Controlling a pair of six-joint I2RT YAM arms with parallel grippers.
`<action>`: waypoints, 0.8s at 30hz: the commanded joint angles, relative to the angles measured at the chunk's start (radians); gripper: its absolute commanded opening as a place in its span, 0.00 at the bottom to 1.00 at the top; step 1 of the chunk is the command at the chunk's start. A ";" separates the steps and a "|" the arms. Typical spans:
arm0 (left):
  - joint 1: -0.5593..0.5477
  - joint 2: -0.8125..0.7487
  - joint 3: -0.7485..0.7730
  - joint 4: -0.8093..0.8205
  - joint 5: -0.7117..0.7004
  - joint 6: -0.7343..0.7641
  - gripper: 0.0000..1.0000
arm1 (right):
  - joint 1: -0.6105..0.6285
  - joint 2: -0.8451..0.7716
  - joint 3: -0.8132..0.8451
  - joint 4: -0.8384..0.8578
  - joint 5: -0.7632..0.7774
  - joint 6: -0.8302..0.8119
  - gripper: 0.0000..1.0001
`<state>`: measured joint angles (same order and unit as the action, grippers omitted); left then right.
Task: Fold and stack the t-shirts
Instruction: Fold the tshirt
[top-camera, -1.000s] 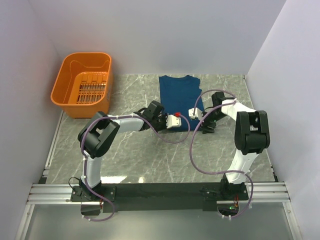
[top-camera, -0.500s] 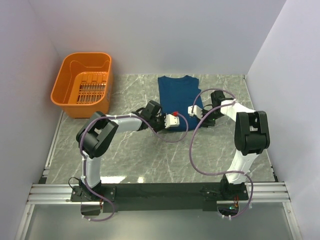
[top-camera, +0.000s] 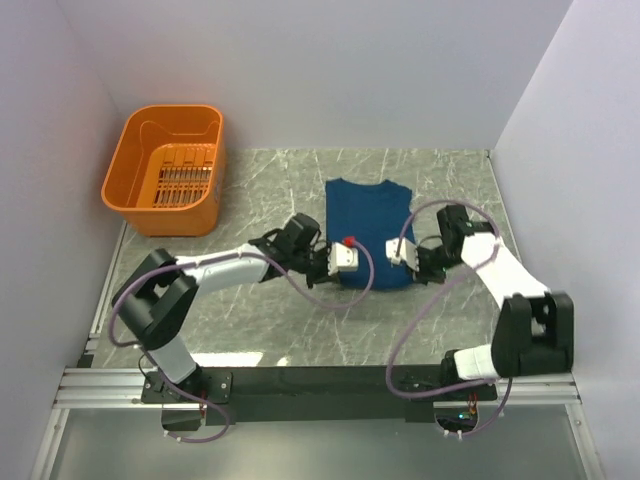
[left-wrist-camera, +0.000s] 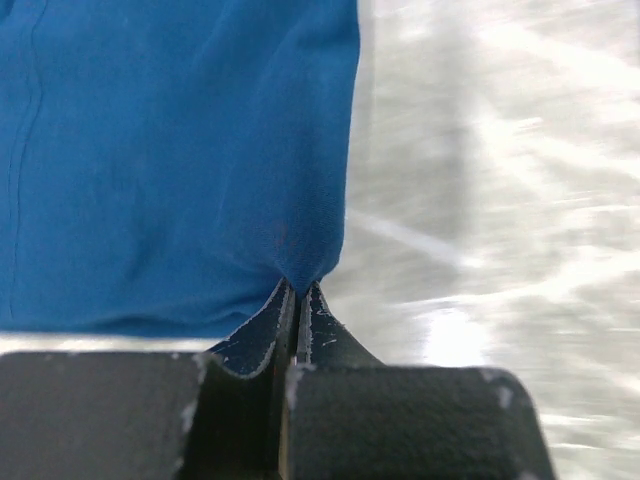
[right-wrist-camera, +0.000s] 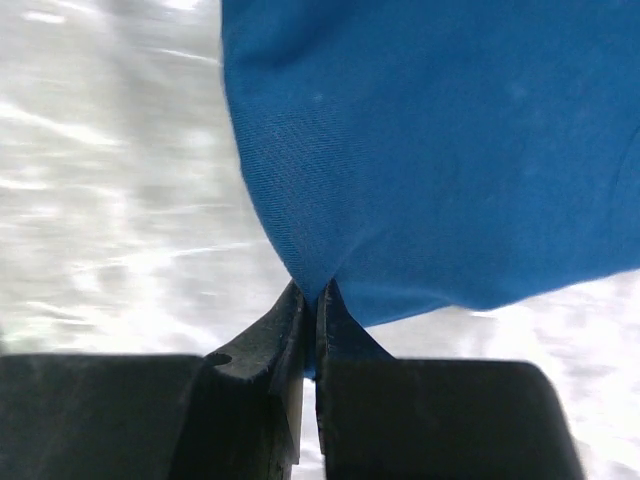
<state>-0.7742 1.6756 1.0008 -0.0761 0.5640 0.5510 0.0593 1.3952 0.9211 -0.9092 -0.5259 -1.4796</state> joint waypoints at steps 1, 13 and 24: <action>-0.103 -0.097 -0.056 -0.040 0.068 -0.106 0.01 | 0.005 -0.161 -0.106 -0.181 -0.074 -0.028 0.00; -0.344 -0.346 -0.257 0.019 0.011 -0.387 0.01 | 0.004 -0.620 -0.278 -0.401 -0.077 -0.001 0.00; -0.327 -0.383 -0.235 0.007 -0.082 -0.350 0.01 | 0.005 -0.426 -0.110 -0.361 -0.134 0.054 0.00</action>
<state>-1.1183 1.2968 0.7277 -0.0883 0.5076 0.1940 0.0597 0.9062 0.7231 -1.3006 -0.6113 -1.4597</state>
